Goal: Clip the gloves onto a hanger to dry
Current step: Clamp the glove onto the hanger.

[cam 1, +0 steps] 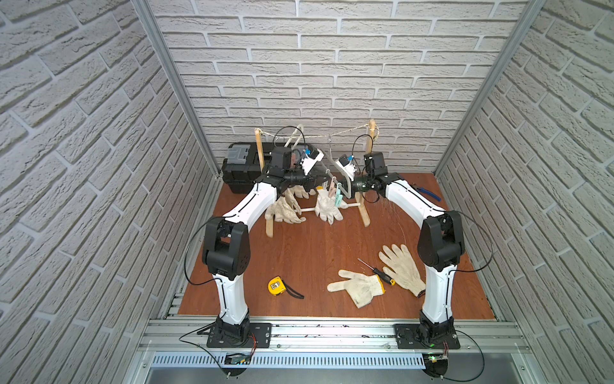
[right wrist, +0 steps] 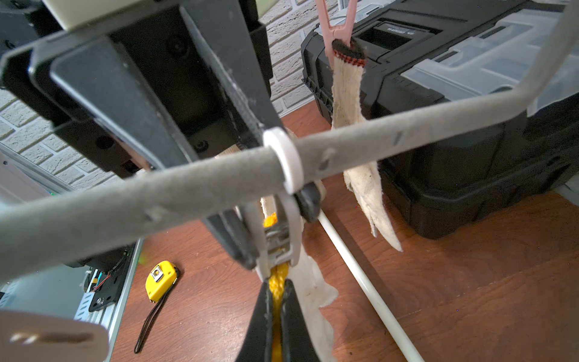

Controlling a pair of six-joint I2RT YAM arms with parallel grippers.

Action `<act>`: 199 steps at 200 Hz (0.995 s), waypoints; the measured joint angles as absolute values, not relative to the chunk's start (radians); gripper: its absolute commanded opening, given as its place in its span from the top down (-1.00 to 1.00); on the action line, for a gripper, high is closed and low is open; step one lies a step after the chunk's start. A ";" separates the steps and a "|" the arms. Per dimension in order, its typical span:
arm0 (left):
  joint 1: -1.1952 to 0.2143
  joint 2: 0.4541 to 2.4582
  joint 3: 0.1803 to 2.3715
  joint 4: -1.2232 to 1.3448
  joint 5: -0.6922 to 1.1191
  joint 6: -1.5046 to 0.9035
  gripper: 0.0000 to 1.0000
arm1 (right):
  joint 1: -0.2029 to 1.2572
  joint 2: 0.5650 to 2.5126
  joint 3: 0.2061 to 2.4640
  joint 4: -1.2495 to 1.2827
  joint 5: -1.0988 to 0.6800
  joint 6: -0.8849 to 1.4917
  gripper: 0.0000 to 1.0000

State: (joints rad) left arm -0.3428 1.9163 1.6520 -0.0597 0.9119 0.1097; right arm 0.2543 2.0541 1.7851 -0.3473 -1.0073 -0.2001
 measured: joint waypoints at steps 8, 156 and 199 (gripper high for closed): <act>-0.344 1.916 1.652 -0.061 0.910 0.113 0.55 | 0.253 2.048 1.779 -0.347 -1.006 -0.196 0.95; -0.358 1.916 1.662 -0.067 0.875 0.138 0.25 | 0.246 2.010 1.755 -0.298 -0.976 -0.145 0.90; -0.360 1.917 1.662 -0.088 0.836 0.138 -0.05 | 0.246 2.010 1.755 -0.287 -0.962 -0.146 0.70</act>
